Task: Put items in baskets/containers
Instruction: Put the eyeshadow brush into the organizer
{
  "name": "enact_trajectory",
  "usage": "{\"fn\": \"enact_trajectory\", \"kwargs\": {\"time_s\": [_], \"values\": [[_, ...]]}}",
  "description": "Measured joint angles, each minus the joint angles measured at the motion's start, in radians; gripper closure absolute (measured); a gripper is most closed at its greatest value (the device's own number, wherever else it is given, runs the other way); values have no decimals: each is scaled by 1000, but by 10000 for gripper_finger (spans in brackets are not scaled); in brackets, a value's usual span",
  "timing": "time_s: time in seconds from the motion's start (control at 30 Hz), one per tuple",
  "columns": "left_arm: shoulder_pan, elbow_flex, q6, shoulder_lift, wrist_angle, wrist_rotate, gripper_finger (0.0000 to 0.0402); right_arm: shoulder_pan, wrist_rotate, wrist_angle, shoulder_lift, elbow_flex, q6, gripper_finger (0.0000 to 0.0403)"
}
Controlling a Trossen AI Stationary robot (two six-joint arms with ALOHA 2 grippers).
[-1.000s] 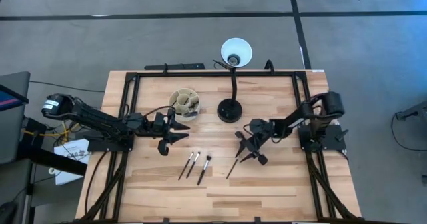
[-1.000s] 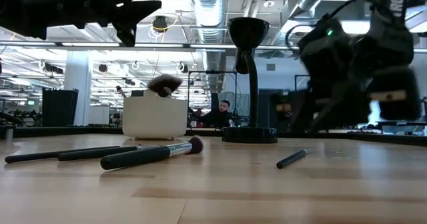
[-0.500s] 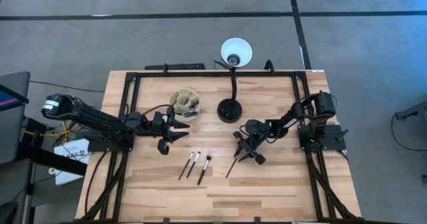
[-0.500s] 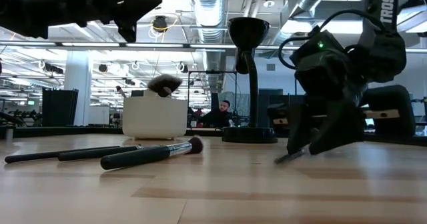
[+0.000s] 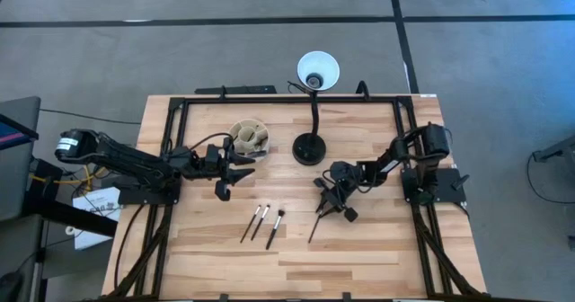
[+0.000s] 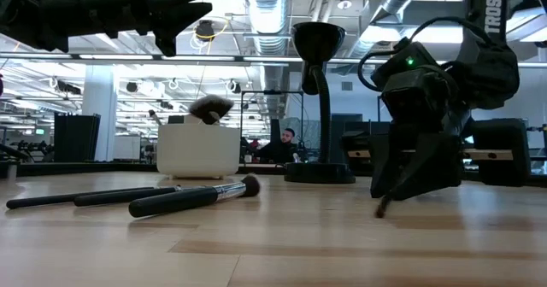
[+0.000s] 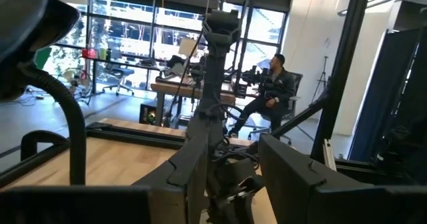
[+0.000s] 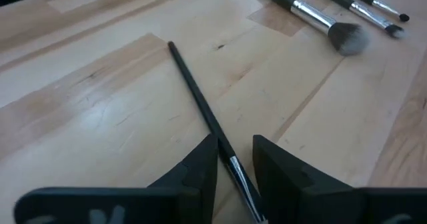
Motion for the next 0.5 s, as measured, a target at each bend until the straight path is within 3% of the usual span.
{"fn": "enact_trajectory", "kwargs": {"time_s": [0.23,0.5], "values": [[4,0,0,0,1,0,271,0,-29,107,79,34,124,316],[4,0,0,0,1,1,271,2,-2,99,81,42,63,288]]}}
